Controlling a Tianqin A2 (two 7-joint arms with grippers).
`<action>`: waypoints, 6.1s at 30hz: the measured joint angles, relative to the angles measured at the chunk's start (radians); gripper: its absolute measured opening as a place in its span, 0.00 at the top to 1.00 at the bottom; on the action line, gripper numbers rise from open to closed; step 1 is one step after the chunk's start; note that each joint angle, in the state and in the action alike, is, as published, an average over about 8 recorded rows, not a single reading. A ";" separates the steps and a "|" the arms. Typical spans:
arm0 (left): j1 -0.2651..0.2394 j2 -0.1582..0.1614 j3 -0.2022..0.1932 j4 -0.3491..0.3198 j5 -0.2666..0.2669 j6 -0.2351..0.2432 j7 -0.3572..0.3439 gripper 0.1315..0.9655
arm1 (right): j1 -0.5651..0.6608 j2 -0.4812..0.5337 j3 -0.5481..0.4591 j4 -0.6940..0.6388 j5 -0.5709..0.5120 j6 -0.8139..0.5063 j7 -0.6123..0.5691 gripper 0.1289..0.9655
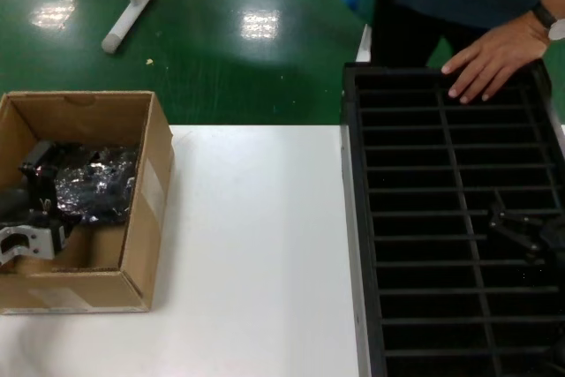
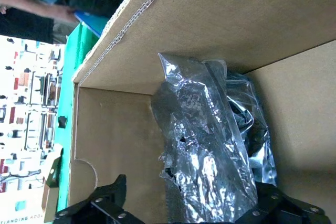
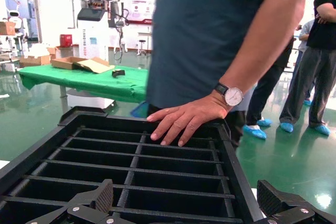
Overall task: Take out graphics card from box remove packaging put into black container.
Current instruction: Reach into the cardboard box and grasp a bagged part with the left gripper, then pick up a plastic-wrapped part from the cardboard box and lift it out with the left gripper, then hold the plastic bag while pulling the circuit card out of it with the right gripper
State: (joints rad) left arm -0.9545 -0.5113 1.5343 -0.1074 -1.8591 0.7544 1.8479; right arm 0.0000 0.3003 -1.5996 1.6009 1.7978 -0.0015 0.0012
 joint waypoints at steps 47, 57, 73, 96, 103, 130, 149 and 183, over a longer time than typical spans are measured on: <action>0.088 -0.020 0.027 -0.152 0.038 -0.030 -0.153 0.98 | 0.000 0.000 0.000 0.000 0.000 0.000 0.000 0.00; 0.131 -0.044 0.050 -0.271 0.056 -0.026 -0.258 0.99 | 0.000 0.000 0.000 0.000 0.000 0.000 0.000 0.00; 0.257 -0.172 0.119 -0.659 0.110 0.010 -0.590 0.99 | 0.000 0.000 0.000 0.000 0.000 0.000 0.000 0.00; 0.316 -0.458 0.120 -1.022 0.047 0.247 -1.049 0.99 | 0.000 0.000 0.000 0.000 0.000 0.000 0.000 0.00; 0.283 -0.534 0.133 -1.088 0.024 0.360 -1.142 0.99 | 0.000 0.000 0.000 0.000 0.000 0.000 0.000 0.00; 0.167 -0.588 0.266 -1.391 -0.024 0.661 -1.631 0.99 | 0.000 0.000 0.000 0.000 0.000 0.000 0.000 0.00; 0.105 -0.466 0.383 -1.544 0.095 0.656 -1.796 0.99 | -0.060 0.074 0.077 0.077 0.082 -0.150 0.040 0.00; 0.276 -0.545 0.276 -1.684 -0.037 0.575 -1.853 0.99 | -0.146 0.257 0.169 0.015 0.441 -1.068 -0.354 0.58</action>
State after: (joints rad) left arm -0.6786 -1.0566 1.8108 -1.7913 -1.8958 1.3293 -0.0046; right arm -0.1464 0.5572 -1.4309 1.6161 2.2385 -1.0697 -0.3530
